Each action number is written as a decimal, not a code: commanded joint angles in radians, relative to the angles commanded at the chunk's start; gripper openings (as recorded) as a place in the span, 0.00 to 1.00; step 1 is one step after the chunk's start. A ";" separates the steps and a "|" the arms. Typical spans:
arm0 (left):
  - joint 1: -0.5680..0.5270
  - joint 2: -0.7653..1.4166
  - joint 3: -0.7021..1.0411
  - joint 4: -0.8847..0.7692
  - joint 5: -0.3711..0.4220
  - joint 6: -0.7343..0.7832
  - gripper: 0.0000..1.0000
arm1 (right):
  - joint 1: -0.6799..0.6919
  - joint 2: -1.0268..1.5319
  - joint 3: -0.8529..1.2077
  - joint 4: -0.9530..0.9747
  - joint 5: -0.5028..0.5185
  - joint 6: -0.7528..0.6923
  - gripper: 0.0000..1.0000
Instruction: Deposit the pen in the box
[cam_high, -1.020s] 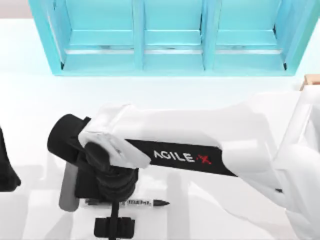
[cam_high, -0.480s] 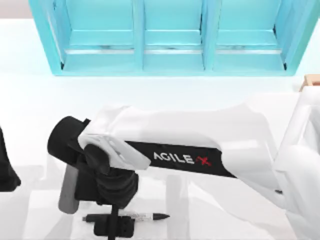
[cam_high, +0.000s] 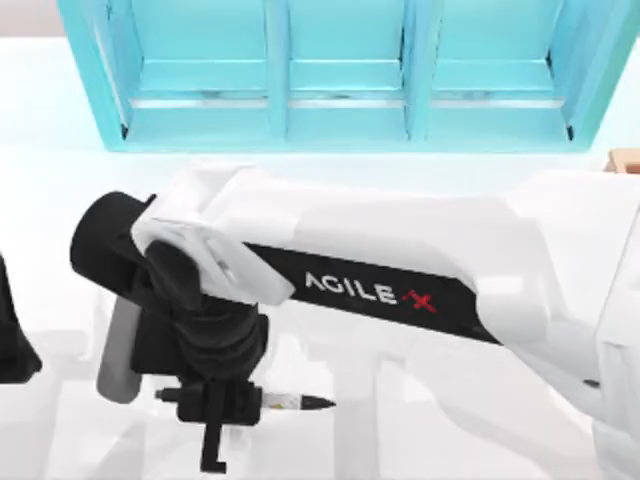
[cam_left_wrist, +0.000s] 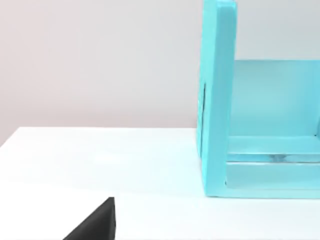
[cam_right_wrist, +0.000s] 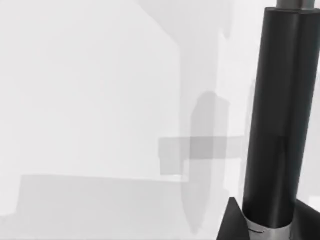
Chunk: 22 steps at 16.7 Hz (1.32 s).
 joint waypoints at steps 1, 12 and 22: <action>0.000 0.000 0.000 0.000 0.000 0.000 1.00 | 0.000 -0.006 0.038 -0.052 0.000 0.000 0.00; 0.000 0.000 0.000 0.000 0.000 0.000 1.00 | -0.035 -0.061 0.139 -0.189 -0.004 0.034 0.00; 0.000 0.000 0.000 0.000 0.000 0.000 1.00 | -0.772 -0.482 -0.277 -0.082 -0.074 0.666 0.00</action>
